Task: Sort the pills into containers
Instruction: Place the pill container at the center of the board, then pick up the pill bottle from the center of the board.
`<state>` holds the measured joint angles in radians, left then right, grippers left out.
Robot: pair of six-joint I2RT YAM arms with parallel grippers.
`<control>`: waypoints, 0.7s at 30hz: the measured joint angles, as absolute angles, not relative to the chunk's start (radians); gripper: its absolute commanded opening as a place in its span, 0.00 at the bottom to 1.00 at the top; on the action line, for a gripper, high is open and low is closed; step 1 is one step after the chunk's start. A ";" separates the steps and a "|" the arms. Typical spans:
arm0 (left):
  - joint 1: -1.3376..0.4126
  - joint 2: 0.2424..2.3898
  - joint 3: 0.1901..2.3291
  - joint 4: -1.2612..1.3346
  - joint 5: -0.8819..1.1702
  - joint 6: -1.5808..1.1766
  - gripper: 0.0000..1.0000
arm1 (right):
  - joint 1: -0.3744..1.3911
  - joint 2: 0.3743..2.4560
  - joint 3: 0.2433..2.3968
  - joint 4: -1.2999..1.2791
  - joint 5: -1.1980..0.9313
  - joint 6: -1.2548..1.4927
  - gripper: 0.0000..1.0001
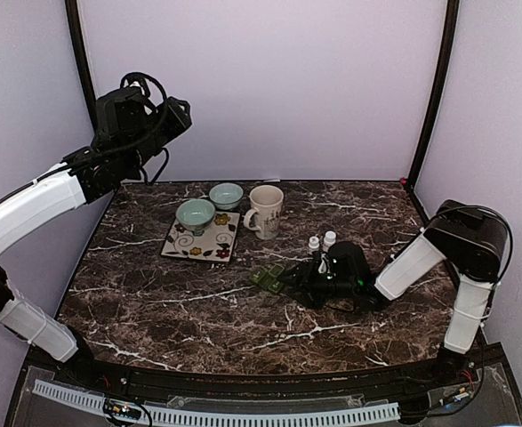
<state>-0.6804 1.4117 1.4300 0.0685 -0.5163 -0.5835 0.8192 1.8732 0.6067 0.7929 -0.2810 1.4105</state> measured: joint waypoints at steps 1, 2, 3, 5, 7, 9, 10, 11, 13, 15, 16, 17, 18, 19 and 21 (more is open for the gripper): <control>-0.680 1.411 1.429 0.074 -0.514 -0.583 0.48 | 0.821 1.866 0.603 0.781 -0.275 1.407 0.56; -0.680 1.411 1.428 0.078 -0.513 -0.583 0.47 | 0.822 1.860 0.600 0.777 -0.271 1.404 0.56; -0.680 1.411 1.424 0.082 -0.513 -0.583 0.48 | 0.823 1.853 0.594 0.771 -0.265 1.400 0.56; -0.680 1.409 1.417 0.087 -0.512 -0.583 0.47 | 0.824 1.842 0.582 0.762 -0.256 1.396 0.56; -0.680 1.409 1.415 0.089 -0.510 -0.584 0.48 | 0.826 1.824 0.566 0.752 -0.245 1.391 0.56; -0.680 1.409 1.414 0.089 -0.508 -0.585 0.48 | 0.828 1.798 0.553 0.731 -0.232 1.383 0.56; -0.680 1.409 1.414 0.089 -0.505 -0.586 0.48 | 0.828 1.783 0.547 0.716 -0.225 1.379 0.56; -0.680 1.409 1.414 0.089 -0.503 -0.588 0.48 | 0.830 1.769 0.541 0.701 -0.217 1.373 0.56; -0.680 1.407 1.410 0.091 -0.494 -0.593 0.48 | 0.834 1.744 0.525 0.678 -0.203 1.367 0.56; -0.680 1.399 1.399 0.097 -0.489 -0.596 0.48 | 0.839 1.712 0.504 0.654 -0.183 1.365 0.56; -0.680 1.396 1.398 0.096 -0.488 -0.597 0.48 | 0.841 1.701 0.497 0.645 -0.178 1.365 0.56; -0.680 1.394 1.398 0.097 -0.487 -0.598 0.48 | 0.844 1.689 0.491 0.631 -0.168 1.363 0.56; -0.680 1.393 1.398 0.097 -0.487 -0.598 0.48 | 0.847 1.680 0.486 0.621 -0.159 1.362 0.56; -0.680 1.390 1.398 0.097 -0.487 -0.598 0.48 | 0.851 1.668 0.481 0.607 -0.149 1.360 0.56; -0.680 1.385 1.398 0.098 -0.486 -0.599 0.48 | 0.855 1.656 0.473 0.590 -0.135 1.357 0.56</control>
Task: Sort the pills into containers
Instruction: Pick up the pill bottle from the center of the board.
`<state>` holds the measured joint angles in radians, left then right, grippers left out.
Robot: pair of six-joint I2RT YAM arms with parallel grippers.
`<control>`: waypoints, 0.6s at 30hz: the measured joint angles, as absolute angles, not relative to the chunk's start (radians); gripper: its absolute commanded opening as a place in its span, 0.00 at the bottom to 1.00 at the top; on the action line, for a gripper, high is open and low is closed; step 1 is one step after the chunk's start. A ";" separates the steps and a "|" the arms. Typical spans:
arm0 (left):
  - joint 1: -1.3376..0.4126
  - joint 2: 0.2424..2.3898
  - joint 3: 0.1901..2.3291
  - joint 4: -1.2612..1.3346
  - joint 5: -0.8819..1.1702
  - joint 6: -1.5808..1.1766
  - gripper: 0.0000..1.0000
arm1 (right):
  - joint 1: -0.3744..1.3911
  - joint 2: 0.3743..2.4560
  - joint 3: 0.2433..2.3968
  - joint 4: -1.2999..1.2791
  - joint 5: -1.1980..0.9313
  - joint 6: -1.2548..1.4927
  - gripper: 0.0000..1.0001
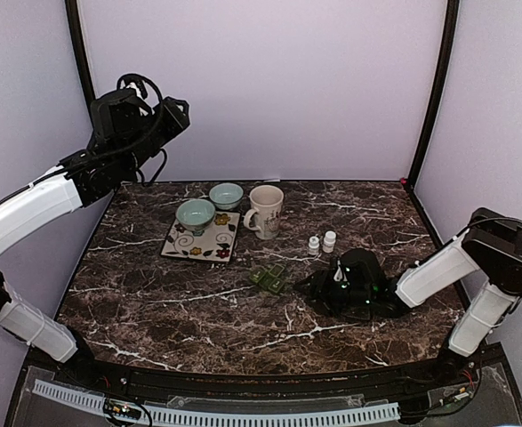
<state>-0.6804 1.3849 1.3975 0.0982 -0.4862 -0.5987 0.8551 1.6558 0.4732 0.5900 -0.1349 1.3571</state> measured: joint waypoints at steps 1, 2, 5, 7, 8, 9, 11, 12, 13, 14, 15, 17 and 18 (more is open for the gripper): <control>-0.680 1.383 1.398 0.099 -0.486 -0.599 0.48 | 0.856 1.651 0.471 0.585 -0.130 1.355 0.56; -0.680 1.381 1.398 0.099 -0.485 -0.599 0.48 | 0.857 1.649 0.471 0.580 -0.127 1.352 0.56; -0.680 1.380 1.401 0.096 -0.472 -0.598 0.47 | 0.861 1.645 0.471 0.574 -0.115 1.344 0.56; -0.680 1.380 1.407 0.080 -0.462 -0.599 0.45 | 0.862 1.638 0.471 0.560 -0.102 1.338 0.56; -0.680 1.380 1.408 0.075 -0.459 -0.599 0.44 | 0.864 1.631 0.472 0.546 -0.096 1.333 0.56; -0.680 1.380 1.407 0.072 -0.456 -0.598 0.43 | 0.866 1.620 0.477 0.518 -0.087 1.323 0.56; -0.680 1.378 1.392 0.080 -0.448 -0.596 0.42 | 0.867 1.587 0.497 0.434 -0.060 1.298 0.56; -0.680 1.372 1.371 0.089 -0.443 -0.591 0.41 | 0.867 1.569 0.508 0.385 -0.045 1.287 0.56; -0.680 1.364 1.340 0.101 -0.435 -0.586 0.41 | 0.867 1.542 0.522 0.306 -0.020 1.269 0.57; -0.680 1.354 1.299 0.115 -0.427 -0.578 0.42 | 0.867 1.523 0.532 0.247 0.003 1.256 0.57; -0.680 1.345 1.266 0.124 -0.419 -0.570 0.43 | 0.867 1.501 0.546 0.175 0.029 1.239 0.57; -0.680 1.333 1.199 0.124 -0.401 -0.559 0.45 | 0.865 1.472 0.582 0.035 0.079 1.205 0.55; -0.680 1.332 1.176 0.117 -0.393 -0.553 0.45 | 0.862 1.462 0.606 -0.035 0.102 1.184 0.53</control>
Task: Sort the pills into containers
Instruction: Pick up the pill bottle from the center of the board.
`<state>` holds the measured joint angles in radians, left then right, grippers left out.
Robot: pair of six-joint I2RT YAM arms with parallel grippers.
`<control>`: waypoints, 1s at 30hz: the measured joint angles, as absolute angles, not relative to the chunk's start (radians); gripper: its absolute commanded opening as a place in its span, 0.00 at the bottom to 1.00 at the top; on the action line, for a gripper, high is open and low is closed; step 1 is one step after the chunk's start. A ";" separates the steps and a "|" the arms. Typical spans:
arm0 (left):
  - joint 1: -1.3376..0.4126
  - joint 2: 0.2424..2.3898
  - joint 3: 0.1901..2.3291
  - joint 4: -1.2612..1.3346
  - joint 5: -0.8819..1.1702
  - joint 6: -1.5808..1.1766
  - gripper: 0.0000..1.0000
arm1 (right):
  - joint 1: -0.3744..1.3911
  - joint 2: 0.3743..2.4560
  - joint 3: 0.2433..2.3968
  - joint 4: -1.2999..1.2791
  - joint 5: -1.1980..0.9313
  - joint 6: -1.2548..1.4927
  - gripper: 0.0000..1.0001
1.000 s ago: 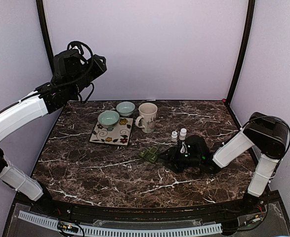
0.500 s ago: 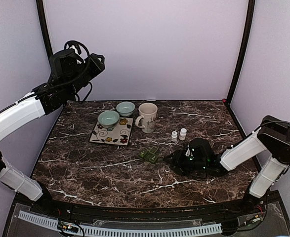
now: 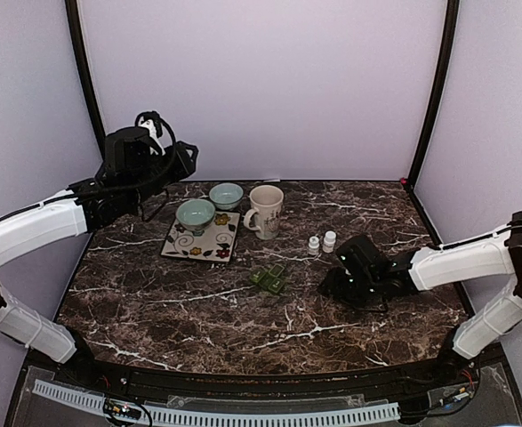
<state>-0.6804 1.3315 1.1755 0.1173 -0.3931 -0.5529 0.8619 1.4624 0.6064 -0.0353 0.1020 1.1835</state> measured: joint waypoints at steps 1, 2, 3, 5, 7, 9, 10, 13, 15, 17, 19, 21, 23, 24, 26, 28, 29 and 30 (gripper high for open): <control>-0.680 1.332 1.161 0.111 -0.385 -0.550 0.45 | 0.858 1.457 0.630 -0.088 0.118 1.166 0.52; -0.680 1.332 1.145 0.102 -0.376 -0.546 0.45 | 0.850 1.453 0.670 -0.159 0.138 1.142 0.51; -0.681 1.332 1.132 0.093 -0.367 -0.542 0.45 | 0.839 1.452 0.707 -0.208 0.155 1.118 0.50; -0.680 1.332 1.109 0.078 -0.349 -0.535 0.45 | 0.813 1.454 0.787 -0.292 0.179 1.069 0.49; -0.680 1.327 1.077 0.070 -0.326 -0.527 0.45 | 0.781 1.468 0.889 -0.370 0.194 1.009 0.48; -0.680 1.322 1.041 0.060 -0.303 -0.519 0.45 | 0.751 1.501 1.010 -0.434 0.208 0.939 0.47; -0.681 1.320 1.024 0.054 -0.293 -0.515 0.45 | 0.742 1.520 1.061 -0.458 0.213 0.909 0.47; -0.681 1.316 0.985 0.044 -0.271 -0.501 0.45 | 0.719 1.629 1.265 -0.546 0.234 0.787 0.47; -0.681 1.314 0.973 0.023 -0.262 -0.490 0.45 | 0.711 1.700 1.366 -0.596 0.238 0.709 0.47; -0.681 1.314 0.971 0.007 -0.257 -0.479 0.45 | 0.706 1.772 1.460 -0.648 0.245 0.632 0.47; -0.683 1.312 0.971 -0.006 -0.252 -0.467 0.45 | 0.700 1.844 1.544 -0.692 0.251 0.555 0.47; -0.686 1.310 0.971 -0.016 -0.250 -0.455 0.45 | 0.697 1.901 1.605 -0.735 0.253 0.492 0.47; -0.690 1.307 0.971 -0.025 -0.250 -0.446 0.45 | 0.691 1.944 1.649 -0.773 0.253 0.435 0.47; -0.691 1.306 0.971 -0.029 -0.250 -0.441 0.45 | 0.686 1.961 1.665 -0.790 0.251 0.410 0.47; -0.694 1.306 0.971 -0.041 -0.250 -0.434 0.45 | 0.675 1.983 1.692 -0.817 0.245 0.370 0.47; -0.695 1.306 0.971 -0.056 -0.250 -0.429 0.45 | 0.662 2.003 1.719 -0.840 0.238 0.330 0.47; -0.696 1.306 0.971 -0.062 -0.250 -0.429 0.45 | 0.656 2.011 1.730 -0.848 0.234 0.315 0.47; -0.697 1.306 0.971 -0.065 -0.250 -0.429 0.45 | 0.651 2.018 1.742 -0.854 0.229 0.300 0.47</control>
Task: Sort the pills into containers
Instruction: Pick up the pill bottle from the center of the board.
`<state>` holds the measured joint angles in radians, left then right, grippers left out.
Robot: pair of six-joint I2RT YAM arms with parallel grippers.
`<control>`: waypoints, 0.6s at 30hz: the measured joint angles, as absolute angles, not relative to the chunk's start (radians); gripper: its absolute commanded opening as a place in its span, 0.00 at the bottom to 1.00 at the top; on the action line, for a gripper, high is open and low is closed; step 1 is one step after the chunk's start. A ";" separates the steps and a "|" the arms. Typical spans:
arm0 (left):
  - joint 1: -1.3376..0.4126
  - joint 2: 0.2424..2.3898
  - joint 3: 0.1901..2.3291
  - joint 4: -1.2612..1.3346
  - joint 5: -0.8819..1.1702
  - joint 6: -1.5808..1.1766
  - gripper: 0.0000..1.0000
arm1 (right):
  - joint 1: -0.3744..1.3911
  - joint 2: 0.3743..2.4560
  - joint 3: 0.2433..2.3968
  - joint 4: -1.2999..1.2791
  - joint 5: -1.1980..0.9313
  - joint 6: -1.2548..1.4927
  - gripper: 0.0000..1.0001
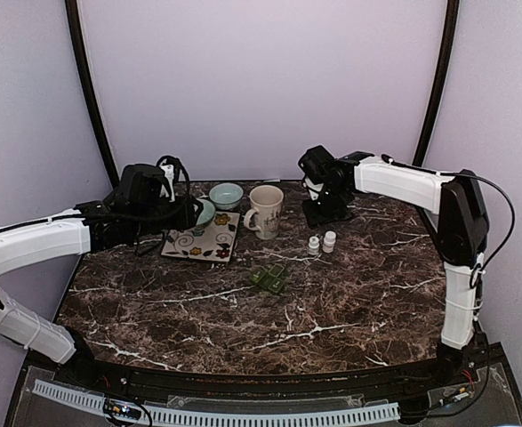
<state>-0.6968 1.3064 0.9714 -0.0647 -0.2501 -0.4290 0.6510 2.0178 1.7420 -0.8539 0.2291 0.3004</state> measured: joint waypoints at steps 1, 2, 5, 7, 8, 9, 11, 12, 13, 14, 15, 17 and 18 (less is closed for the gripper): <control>-0.697 1.306 0.971 -0.065 -0.250 -0.429 0.45 | 0.646 2.024 1.750 -0.857 0.222 0.286 0.47; -0.698 1.306 0.971 -0.066 -0.250 -0.429 0.45 | 0.644 2.029 1.756 -0.862 0.216 0.277 0.48; -0.699 1.307 0.972 -0.071 -0.250 -0.429 0.45 | 0.635 2.050 1.769 -0.869 0.195 0.247 0.48; -0.699 1.314 0.978 -0.077 -0.250 -0.429 0.45 | 0.633 2.063 1.769 -0.871 0.177 0.236 0.48; -0.699 1.319 0.980 -0.078 -0.250 -0.428 0.45 | 0.633 2.069 1.769 -0.872 0.172 0.231 0.48; -0.699 1.326 0.985 -0.078 -0.250 -0.426 0.45 | 0.633 2.074 1.769 -0.872 0.162 0.224 0.48; -0.699 1.344 0.997 -0.081 -0.250 -0.421 0.45 | 0.633 2.082 1.769 -0.871 0.147 0.216 0.48; -0.699 1.351 1.002 -0.081 -0.250 -0.419 0.45 | 0.633 2.084 1.769 -0.871 0.142 0.214 0.48; -0.699 1.361 1.008 -0.084 -0.250 -0.415 0.45 | 0.633 2.086 1.769 -0.870 0.133 0.212 0.48; -0.699 1.369 1.013 -0.085 -0.250 -0.411 0.45 | 0.633 2.090 1.769 -0.868 0.127 0.209 0.48; -0.699 1.374 1.016 -0.084 -0.250 -0.408 0.45 | 0.633 2.093 1.771 -0.869 0.123 0.206 0.48; -0.699 1.386 1.024 -0.088 -0.250 -0.402 0.45 | 0.633 2.106 1.776 -0.869 0.111 0.199 0.48; -0.699 1.392 1.029 -0.088 -0.250 -0.398 0.45 | 0.633 2.114 1.779 -0.868 0.107 0.197 0.47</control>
<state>-0.6987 1.3918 1.0294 -0.0883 -0.2501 -0.3985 0.6327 2.1136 1.7790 -0.8684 0.1066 0.1967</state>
